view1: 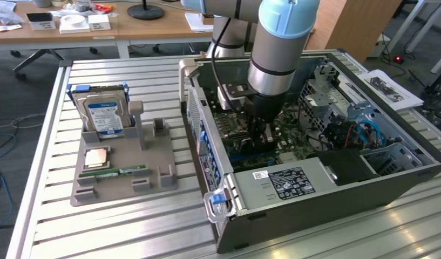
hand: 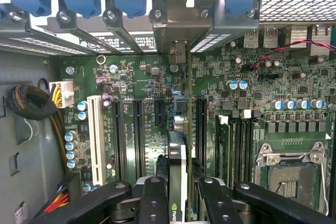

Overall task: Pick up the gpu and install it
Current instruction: 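Insert the gpu into the slot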

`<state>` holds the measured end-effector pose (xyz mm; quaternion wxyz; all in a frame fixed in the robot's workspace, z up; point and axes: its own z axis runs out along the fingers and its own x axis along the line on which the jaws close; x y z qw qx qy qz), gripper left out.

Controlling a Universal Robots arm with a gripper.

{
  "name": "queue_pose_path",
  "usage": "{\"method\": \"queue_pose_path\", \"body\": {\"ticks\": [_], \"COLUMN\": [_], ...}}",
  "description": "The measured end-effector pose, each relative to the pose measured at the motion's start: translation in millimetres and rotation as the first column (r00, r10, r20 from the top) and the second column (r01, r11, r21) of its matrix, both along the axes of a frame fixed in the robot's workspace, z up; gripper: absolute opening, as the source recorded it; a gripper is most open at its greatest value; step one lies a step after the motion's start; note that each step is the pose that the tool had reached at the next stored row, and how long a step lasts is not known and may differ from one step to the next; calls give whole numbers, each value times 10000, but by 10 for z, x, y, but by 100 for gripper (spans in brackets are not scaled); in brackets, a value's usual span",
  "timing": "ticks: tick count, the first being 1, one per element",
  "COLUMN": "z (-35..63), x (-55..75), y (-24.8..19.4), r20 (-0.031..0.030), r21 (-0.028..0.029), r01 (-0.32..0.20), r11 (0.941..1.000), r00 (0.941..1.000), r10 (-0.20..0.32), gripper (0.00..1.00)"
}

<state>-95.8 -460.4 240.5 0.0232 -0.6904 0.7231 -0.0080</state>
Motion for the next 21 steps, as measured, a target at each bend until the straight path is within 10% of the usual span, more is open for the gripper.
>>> {"method": "queue_pose_path", "body": {"ticks": [21], "z": [-10], "x": [-1], "y": [0], "r20": [1], "r21": [1], "r01": [4], "r11": [10000], "r00": [10000], "r10": [-4], "gripper": [27]}}
